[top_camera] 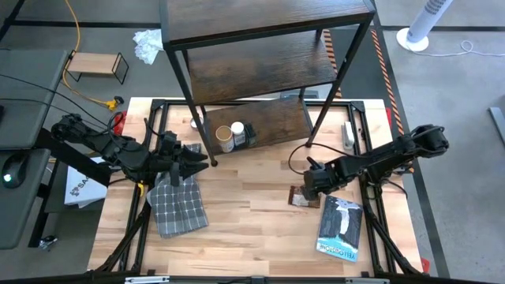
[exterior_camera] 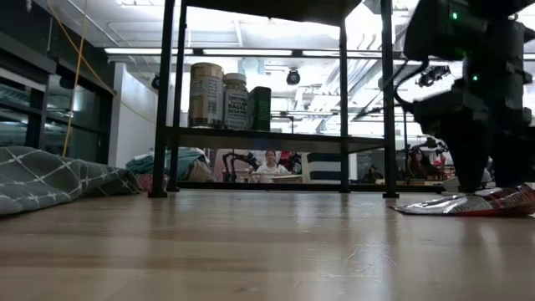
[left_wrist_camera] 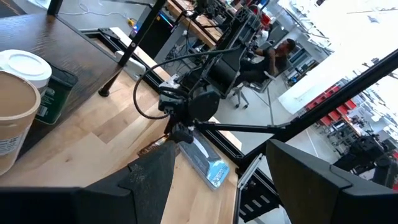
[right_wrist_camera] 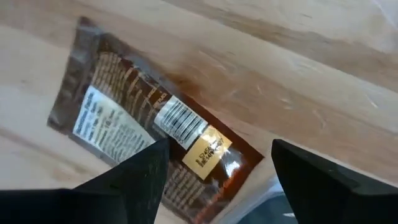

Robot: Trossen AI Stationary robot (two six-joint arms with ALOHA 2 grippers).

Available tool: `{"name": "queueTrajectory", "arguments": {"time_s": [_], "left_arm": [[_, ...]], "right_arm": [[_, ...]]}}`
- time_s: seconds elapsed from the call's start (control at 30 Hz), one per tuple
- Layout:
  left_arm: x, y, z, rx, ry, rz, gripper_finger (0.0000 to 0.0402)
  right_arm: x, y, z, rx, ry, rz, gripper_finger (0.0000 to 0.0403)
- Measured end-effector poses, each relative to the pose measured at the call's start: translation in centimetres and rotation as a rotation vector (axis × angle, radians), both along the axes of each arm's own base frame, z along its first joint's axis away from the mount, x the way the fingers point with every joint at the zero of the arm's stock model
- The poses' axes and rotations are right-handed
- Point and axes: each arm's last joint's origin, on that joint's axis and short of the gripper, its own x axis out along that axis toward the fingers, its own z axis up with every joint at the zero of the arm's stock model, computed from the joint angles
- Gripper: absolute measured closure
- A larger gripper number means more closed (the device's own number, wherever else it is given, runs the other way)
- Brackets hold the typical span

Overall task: Shelf spices
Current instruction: Put the orange seasoning bag on the shelf

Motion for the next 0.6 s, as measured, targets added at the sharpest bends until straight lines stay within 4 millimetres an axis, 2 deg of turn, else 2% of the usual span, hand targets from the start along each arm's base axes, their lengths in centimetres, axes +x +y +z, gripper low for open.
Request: {"name": "queueTrajectory", "arguments": {"time_s": [0.27,0.37,0.47,0.6], "left_arm": [[0.0,0.0,0.0,-0.002,-0.001,0.008,0.0154],[0.0,0.0,0.0,0.002,-0.001,0.012,0.0154],[0.0,0.1,0.0,0.016,0.000,0.019,0.0154],[0.0,0.1,0.0,0.019,-0.003,0.038,0.0154]], "right_arm": [[-0.5,-0.1,-1.4,0.037,-0.037,-0.108,0.0124],[-0.3,-0.1,-1.4,0.040,-0.059,-0.108,0.0144],[0.0,0.0,-1.3,0.041,-0.082,-0.117,0.0210],[0.3,0.0,-1.2,0.037,-0.116,-0.119,0.0350]]}}
